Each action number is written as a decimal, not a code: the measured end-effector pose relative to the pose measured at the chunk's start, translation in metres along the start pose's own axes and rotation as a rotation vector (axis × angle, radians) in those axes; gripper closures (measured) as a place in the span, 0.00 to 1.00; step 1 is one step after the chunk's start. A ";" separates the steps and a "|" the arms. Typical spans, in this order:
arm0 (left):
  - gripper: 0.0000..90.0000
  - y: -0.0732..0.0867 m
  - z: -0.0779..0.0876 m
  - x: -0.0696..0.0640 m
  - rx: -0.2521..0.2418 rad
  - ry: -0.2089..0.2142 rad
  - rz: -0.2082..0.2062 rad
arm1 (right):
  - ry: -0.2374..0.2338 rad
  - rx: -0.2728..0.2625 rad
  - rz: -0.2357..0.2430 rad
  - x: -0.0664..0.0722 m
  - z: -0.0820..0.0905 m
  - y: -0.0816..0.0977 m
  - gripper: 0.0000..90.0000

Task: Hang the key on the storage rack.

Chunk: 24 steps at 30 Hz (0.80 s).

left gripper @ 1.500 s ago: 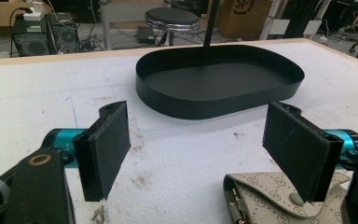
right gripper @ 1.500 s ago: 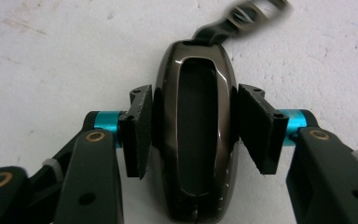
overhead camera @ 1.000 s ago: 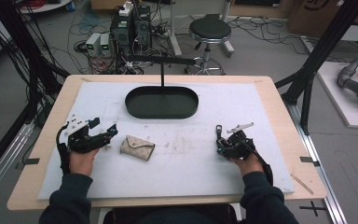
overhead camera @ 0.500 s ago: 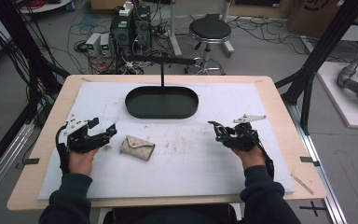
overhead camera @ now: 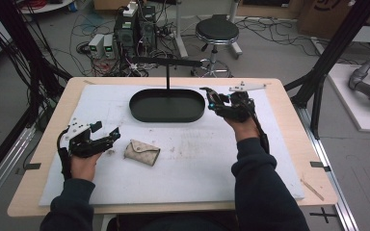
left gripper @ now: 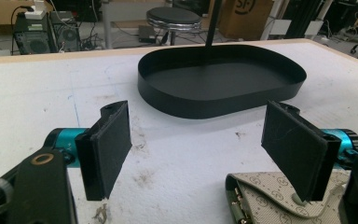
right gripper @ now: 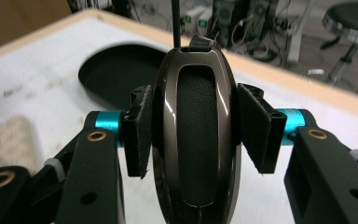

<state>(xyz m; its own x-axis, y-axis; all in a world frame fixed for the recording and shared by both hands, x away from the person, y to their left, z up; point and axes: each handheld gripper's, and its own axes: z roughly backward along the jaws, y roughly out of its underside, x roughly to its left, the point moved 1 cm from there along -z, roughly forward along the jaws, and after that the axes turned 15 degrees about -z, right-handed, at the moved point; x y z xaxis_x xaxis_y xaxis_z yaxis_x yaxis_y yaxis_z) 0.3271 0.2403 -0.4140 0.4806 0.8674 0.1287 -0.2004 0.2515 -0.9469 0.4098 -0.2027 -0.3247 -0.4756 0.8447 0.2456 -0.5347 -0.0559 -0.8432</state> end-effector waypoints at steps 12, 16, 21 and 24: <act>0.26 0.000 0.000 0.001 0.002 0.004 -0.002 | 0.018 -0.133 0.011 0.015 -0.030 -0.047 0.55; 0.26 0.001 0.001 0.001 0.002 0.004 -0.002 | 0.052 -0.073 0.010 0.009 -0.045 -0.043 0.55; 0.26 0.002 0.001 0.003 0.004 -0.003 0.013 | 0.070 -0.030 0.049 0.012 -0.050 -0.034 0.55; 0.26 0.003 0.002 0.004 0.003 -0.006 0.013 | 0.091 -0.009 0.059 0.014 -0.055 -0.033 0.55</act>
<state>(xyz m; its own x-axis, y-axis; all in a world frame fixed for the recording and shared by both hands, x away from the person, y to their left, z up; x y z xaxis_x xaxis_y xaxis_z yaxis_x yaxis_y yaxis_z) 0.3263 0.2451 -0.4153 0.4729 0.8732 0.1177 -0.2090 0.2409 -0.9478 0.4594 -0.1601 -0.3197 -0.4407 0.8849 0.1510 -0.5010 -0.1029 -0.8593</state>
